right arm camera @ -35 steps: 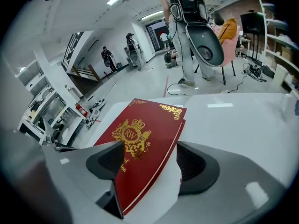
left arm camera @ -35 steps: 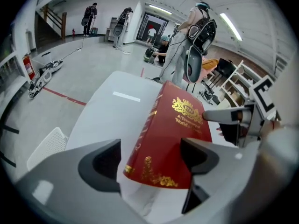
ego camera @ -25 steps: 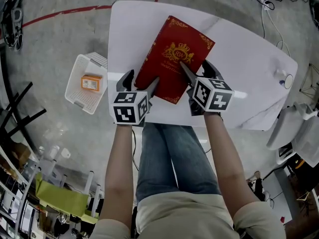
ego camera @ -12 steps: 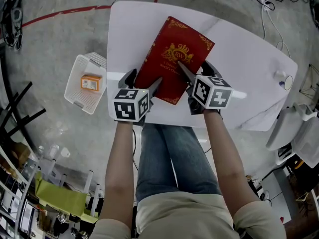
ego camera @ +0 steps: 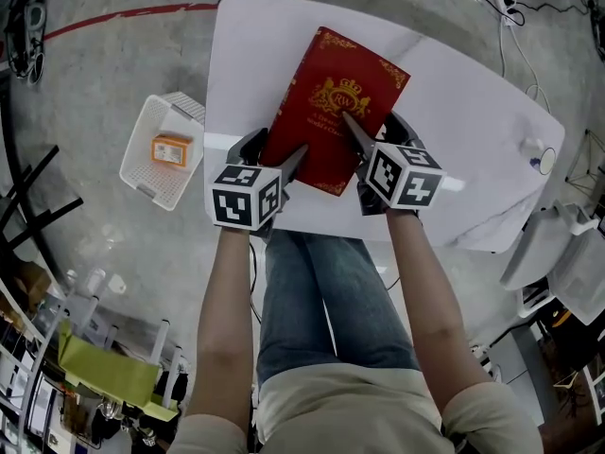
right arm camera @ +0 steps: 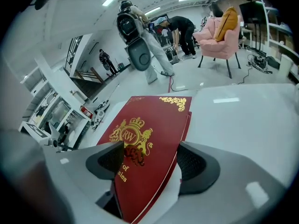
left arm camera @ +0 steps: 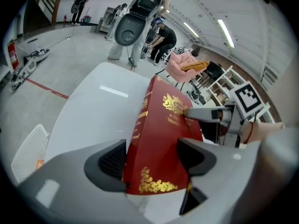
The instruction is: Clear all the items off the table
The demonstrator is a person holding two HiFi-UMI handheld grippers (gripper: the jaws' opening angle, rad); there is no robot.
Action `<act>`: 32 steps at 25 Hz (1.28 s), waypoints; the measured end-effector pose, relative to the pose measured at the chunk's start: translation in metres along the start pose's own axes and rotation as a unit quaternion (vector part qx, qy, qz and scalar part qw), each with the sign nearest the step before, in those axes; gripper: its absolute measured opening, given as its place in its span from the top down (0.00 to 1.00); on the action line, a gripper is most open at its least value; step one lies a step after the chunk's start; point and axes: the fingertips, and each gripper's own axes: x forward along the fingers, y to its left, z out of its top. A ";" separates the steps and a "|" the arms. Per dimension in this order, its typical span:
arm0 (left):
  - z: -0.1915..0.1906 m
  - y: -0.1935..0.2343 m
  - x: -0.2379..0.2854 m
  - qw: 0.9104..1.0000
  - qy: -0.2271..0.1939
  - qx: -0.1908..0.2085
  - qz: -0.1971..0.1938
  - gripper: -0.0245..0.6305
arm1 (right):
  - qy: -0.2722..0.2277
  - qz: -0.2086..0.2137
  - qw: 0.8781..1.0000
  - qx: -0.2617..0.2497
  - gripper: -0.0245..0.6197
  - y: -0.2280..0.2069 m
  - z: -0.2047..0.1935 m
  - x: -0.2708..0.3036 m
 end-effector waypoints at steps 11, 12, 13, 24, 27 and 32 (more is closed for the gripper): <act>-0.010 -0.008 -0.020 0.999 -0.033 -0.010 0.005 0.46 | -0.023 0.009 1.000 -0.019 0.43 0.015 0.004 -0.015; -0.010 -0.008 -0.022 0.999 -0.037 -0.010 0.005 0.46 | -0.026 0.009 0.999 -0.021 0.43 0.017 0.004 -0.016; -0.011 -0.007 -0.025 0.999 -0.041 -0.011 0.005 0.46 | -0.028 0.010 0.999 -0.024 0.43 0.021 0.005 -0.017; -0.030 0.011 -0.060 0.997 -0.073 -0.035 0.014 0.46 | -0.043 0.027 0.996 -0.068 0.45 0.069 0.002 -0.024; -0.037 0.020 -0.073 0.996 -0.080 -0.042 0.018 0.47 | -0.045 0.033 0.995 -0.077 0.45 0.087 -0.001 -0.024; -0.051 0.038 -0.094 0.994 -0.092 -0.055 0.028 0.47 | -0.046 0.046 0.994 -0.093 0.46 0.119 -0.009 -0.020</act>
